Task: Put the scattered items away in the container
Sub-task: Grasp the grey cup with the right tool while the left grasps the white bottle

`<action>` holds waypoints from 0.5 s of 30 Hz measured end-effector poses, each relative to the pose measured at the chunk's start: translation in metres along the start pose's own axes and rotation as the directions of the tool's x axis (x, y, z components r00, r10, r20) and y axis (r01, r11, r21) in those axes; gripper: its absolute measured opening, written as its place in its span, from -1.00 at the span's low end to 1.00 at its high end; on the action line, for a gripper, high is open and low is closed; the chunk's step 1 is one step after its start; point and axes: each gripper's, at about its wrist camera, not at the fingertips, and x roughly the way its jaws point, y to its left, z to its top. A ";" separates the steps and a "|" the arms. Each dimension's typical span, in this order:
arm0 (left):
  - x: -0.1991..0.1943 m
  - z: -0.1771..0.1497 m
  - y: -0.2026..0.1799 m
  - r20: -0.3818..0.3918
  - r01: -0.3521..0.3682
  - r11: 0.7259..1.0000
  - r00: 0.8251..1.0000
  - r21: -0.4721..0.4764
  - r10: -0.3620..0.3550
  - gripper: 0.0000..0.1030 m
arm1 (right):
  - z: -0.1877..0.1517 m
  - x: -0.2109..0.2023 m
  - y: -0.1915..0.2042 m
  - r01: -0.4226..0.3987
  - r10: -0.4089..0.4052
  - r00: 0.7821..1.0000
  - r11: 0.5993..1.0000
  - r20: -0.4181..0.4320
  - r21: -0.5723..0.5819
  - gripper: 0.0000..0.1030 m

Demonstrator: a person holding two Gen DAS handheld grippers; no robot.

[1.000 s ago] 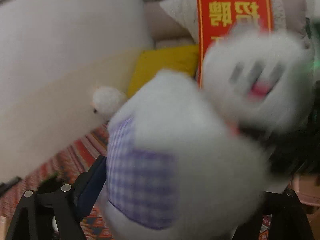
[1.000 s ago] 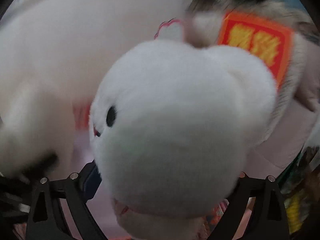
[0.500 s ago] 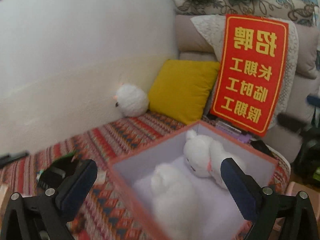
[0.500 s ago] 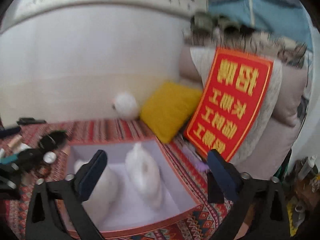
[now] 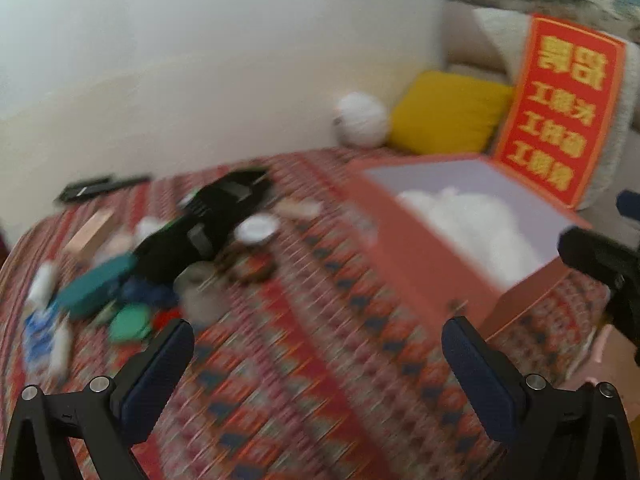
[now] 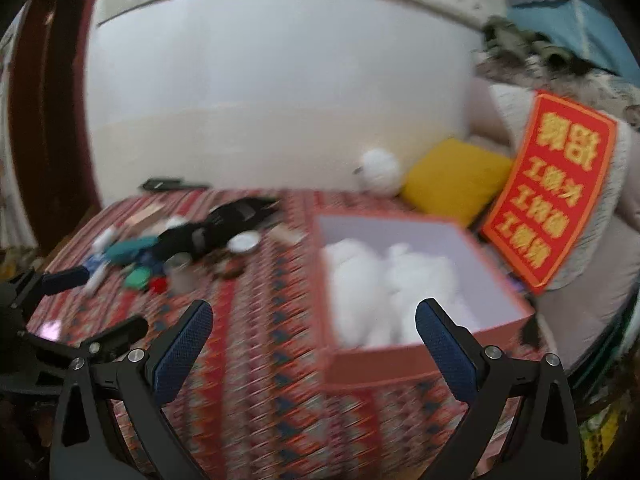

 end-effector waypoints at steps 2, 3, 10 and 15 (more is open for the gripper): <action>-0.004 -0.017 0.025 -0.015 -0.033 0.999 0.999 -0.037 0.032 0.98 | -0.009 0.008 0.028 -0.045 0.044 0.999 0.999 -0.031 -0.022 0.99; -0.007 -0.024 0.038 -0.023 -0.050 0.997 0.999 -0.059 0.049 0.98 | -0.013 0.012 0.043 -0.067 0.065 0.997 0.997 -0.046 -0.034 1.00; -0.008 -0.061 0.117 -0.072 -0.175 0.967 0.984 -0.182 0.165 0.98 | -0.028 0.043 0.110 -0.143 0.136 0.986 0.987 -0.093 -0.070 0.99; 0.008 -0.064 0.150 -0.095 -0.216 0.955 0.975 -0.203 0.200 0.98 | -0.030 0.076 0.139 -0.170 0.162 0.979 0.984 -0.123 -0.058 0.99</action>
